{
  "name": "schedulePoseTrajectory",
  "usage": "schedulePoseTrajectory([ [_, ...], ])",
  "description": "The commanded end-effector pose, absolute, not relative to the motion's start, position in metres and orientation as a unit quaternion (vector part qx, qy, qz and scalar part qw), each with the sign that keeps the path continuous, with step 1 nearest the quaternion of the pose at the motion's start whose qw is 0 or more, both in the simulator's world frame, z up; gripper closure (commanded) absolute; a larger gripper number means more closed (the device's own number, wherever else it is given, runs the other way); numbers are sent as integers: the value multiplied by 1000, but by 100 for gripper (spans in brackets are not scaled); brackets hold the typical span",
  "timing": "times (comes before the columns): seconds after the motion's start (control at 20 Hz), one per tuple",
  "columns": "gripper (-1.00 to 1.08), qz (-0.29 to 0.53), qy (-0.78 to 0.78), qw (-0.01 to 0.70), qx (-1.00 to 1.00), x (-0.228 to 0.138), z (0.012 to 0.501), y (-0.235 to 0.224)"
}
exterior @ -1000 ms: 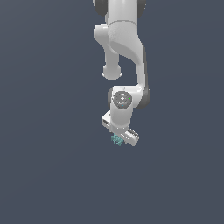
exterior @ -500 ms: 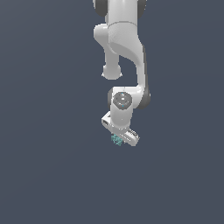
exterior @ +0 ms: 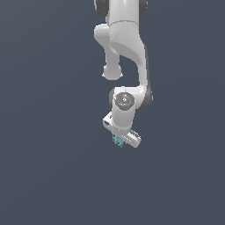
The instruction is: Pick up the object and move it to a goal position.
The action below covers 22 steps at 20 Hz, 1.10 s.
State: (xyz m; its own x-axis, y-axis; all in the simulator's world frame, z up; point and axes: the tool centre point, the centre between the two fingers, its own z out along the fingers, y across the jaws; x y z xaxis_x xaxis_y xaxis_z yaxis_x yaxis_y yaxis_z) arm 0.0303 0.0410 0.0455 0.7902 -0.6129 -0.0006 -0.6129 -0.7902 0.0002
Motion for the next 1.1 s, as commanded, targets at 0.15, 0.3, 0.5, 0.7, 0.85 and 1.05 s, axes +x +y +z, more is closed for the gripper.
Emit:
schedulePoseTrajectory([
  [0.15,108,0,-324,0,946,44,60,54],
  [0.3,108,0,-324,0,946,55,70,64],
  [0.5,108,0,-324,0,946,72,87,79],
  [0.7,108,0,-324,0,946,90,104,95],
  [0.85,108,0,-324,0,946,102,116,106],
  [1.05,108,0,-324,0,946,117,129,119],
])
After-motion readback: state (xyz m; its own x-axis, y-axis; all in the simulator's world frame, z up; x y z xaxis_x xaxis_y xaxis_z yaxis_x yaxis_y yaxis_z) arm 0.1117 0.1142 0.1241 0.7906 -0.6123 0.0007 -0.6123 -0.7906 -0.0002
